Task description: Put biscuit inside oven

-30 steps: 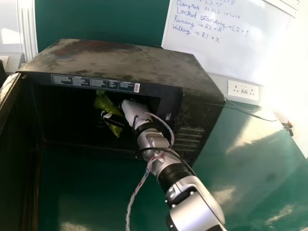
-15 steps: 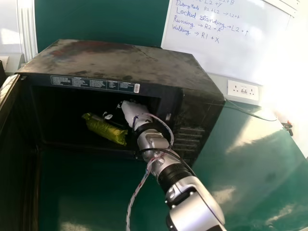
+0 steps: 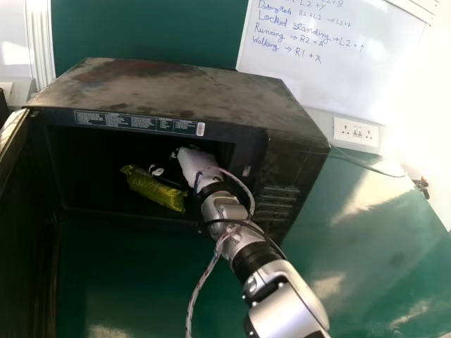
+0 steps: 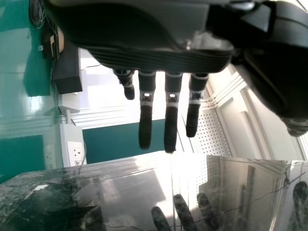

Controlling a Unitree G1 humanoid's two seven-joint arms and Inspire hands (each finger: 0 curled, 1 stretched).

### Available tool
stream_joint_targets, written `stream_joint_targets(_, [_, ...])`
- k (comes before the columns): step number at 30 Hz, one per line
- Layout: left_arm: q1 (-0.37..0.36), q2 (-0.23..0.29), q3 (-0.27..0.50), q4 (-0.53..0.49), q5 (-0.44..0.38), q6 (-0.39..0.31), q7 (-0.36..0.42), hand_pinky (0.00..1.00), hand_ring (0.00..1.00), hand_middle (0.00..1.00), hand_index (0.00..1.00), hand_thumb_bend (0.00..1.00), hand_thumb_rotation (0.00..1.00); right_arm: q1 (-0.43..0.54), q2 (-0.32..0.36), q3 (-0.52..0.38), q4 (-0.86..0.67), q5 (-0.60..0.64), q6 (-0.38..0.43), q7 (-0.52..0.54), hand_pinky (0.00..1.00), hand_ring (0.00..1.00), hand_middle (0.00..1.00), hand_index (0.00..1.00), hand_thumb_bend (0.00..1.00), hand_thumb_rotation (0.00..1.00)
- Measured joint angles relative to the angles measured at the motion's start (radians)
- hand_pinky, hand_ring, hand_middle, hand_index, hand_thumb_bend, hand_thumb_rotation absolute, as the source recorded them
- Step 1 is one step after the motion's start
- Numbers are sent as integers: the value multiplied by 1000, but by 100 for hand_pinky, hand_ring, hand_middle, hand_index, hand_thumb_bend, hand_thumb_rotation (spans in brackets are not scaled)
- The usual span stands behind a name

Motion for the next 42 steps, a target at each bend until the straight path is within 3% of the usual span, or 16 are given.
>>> stream_joint_targets(17, [-8, 5, 9, 8, 4, 0, 1, 74, 78, 81, 81, 89, 70, 110, -40, -8, -126, 10, -96, -58, 28, 61, 66, 60, 74, 1])
stream_joint_targets(36, [-19, 19, 11, 27, 3, 0, -5, 73, 80, 84, 82, 91, 71, 375, -136, -13, -517, -2, -120, -57, 29, 62, 66, 60, 73, 3])
stream_joint_targets(42, [-39, 19, 13, 52, 3, -9, -4, 73, 78, 83, 81, 91, 70, 464, -170, -33, -652, 1, -129, -39, 29, 61, 72, 69, 74, 8])
